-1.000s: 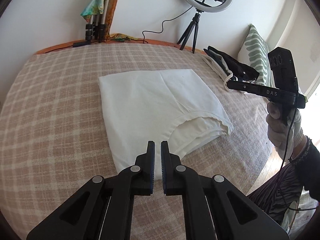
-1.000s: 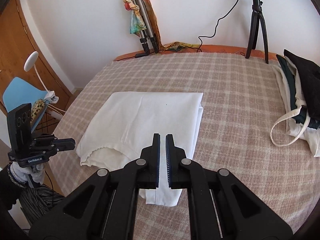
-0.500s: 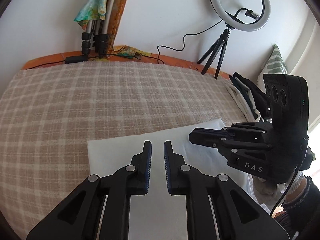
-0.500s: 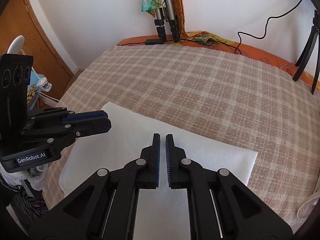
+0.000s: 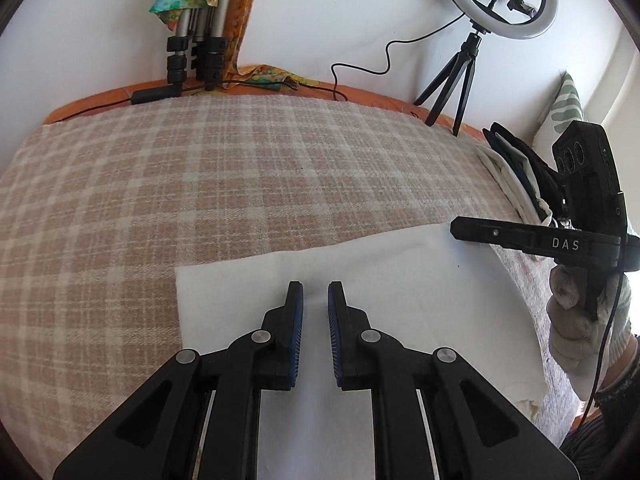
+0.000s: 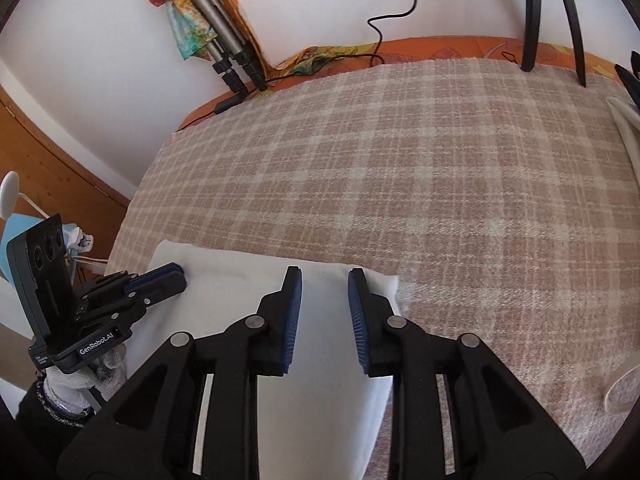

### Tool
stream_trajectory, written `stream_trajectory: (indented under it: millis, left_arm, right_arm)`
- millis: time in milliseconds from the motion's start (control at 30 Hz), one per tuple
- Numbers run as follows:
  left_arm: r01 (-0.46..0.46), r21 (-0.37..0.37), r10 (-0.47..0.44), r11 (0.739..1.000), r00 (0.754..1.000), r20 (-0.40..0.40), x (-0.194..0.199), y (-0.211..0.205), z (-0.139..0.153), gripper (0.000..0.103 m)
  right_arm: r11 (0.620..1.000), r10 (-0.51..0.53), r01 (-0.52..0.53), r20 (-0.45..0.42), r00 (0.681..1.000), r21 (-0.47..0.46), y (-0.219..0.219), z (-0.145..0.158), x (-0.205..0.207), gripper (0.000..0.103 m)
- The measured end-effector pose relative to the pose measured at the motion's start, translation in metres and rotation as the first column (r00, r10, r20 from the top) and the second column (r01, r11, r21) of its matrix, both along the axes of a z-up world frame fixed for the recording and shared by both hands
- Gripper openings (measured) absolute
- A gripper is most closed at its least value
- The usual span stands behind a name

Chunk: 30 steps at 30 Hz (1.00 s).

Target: Fold small clothes

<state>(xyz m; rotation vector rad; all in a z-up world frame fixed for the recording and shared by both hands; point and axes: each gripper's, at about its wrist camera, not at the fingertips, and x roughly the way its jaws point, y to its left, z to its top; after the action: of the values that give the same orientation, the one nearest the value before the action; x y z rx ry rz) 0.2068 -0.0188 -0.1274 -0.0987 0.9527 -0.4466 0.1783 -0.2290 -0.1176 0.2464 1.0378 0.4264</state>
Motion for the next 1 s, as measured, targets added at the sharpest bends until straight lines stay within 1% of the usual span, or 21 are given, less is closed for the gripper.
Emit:
stream_trajectory:
  millis: [33,67,100,133,167,233,267,300,333,367,433,467,600,700,767,833,867,900,1000]
  left_arm:
    - [-0.003,0.006,0.003,1.000,1.000,0.001,-0.003,0.002,0.002,0.011]
    - [-0.006,0.007,0.006,1.000,1.000,0.000,-0.007,0.006,0.004,0.011]
    - [-0.007,0.007,0.007,1.000,1.000,0.000,-0.011,0.009,0.006,0.011]
    - [-0.011,0.012,0.011,1.000,1.000,0.000,-0.015,0.013,0.008,0.011]
    - [-0.019,0.015,0.019,1.000,1.000,-0.003,-0.020,0.018,0.010,0.013]
    - [-0.040,-0.006,0.040,0.999,0.999,-0.018,-0.031,0.032,0.015,0.018]
    - [-0.059,-0.029,0.058,0.998,0.998,-0.025,-0.039,0.040,0.018,0.027]
    - [-0.079,-0.055,0.077,0.995,0.996,-0.038,-0.047,0.048,0.020,0.042]
    - [-0.101,-0.081,0.097,0.992,0.994,-0.053,-0.055,0.056,0.021,0.050]
    - [-0.121,-0.109,0.115,0.987,0.991,-0.065,-0.064,0.064,0.022,0.058]
    - [-0.142,-0.177,0.126,0.974,0.987,-0.100,-0.082,0.078,0.020,0.058]
    - [-0.150,-0.203,0.127,0.968,0.984,-0.124,-0.090,0.083,0.018,0.058]
    - [-0.193,-0.267,0.141,0.944,0.969,-0.202,-0.114,0.099,0.003,0.058]
    - [-0.235,-0.340,0.144,0.911,0.951,-0.272,-0.121,0.109,-0.011,0.058]
    - [-0.260,-0.384,0.144,0.886,0.941,-0.306,-0.123,0.114,-0.018,0.058]
    - [-0.272,-0.417,0.131,0.867,0.933,-0.335,-0.123,0.116,-0.024,0.058]
    - [-0.271,-0.429,0.120,0.862,0.931,-0.346,-0.121,0.115,-0.027,0.058]
    - [-0.269,-0.437,0.121,0.858,0.934,-0.337,-0.121,0.114,-0.027,0.058]
    - [-0.245,-0.454,0.092,0.857,0.938,-0.333,-0.115,0.108,-0.026,0.058]
  right_arm:
    - [0.999,-0.019,0.020,-0.020,1.000,0.038,-0.011,-0.002,0.001,0.025]
    - [0.998,-0.042,0.044,-0.039,0.998,0.051,-0.019,-0.003,0.002,0.026]
    - [0.997,-0.069,0.070,-0.040,0.997,0.018,-0.025,-0.002,0.001,0.026]
    - [0.995,-0.095,0.093,-0.029,0.995,-0.036,-0.029,0.001,0.000,0.028]
    - [0.993,-0.107,0.105,-0.018,0.994,-0.055,-0.034,0.004,-0.003,0.028]
    - [0.994,-0.109,0.109,-0.025,0.994,0.012,-0.045,0.009,-0.008,0.029]
    - [0.993,-0.107,0.108,-0.027,0.994,0.051,-0.050,0.012,-0.011,0.033]
    - [0.992,-0.105,0.107,-0.024,0.994,0.070,-0.053,0.015,-0.015,0.038]
    - [0.991,-0.105,0.106,-0.017,0.994,0.078,-0.055,0.018,-0.019,0.049]
    - [0.991,-0.102,0.103,-0.013,0.995,0.090,-0.056,0.019,-0.023,0.056]
    - [0.986,-0.058,0.064,-0.043,0.997,0.154,-0.056,0.014,-0.028,0.057]
    - [0.984,-0.043,0.053,-0.062,0.997,0.172,-0.055,0.010,-0.031,0.057]
    - [0.981,-0.007,0.027,-0.102,0.995,0.193,-0.049,-0.006,-0.040,0.057]
    - [0.975,-0.012,0.038,-0.118,0.993,0.217,-0.055,-0.014,-0.046,0.057]
    - [0.962,-0.017,0.052,-0.129,0.991,0.268,-0.062,-0.018,-0.046,0.057]
    - [0.947,-0.018,0.063,-0.143,0.990,0.314,-0.068,-0.022,-0.045,0.057]
    - [0.941,-0.019,0.066,-0.142,0.990,0.333,-0.070,-0.023,-0.045,0.057]
    - [0.934,-0.018,0.067,-0.142,0.990,0.350,-0.072,-0.025,-0.046,0.057]
    - [0.916,-0.006,0.064,-0.147,0.989,0.396,-0.073,-0.028,-0.045,0.057]
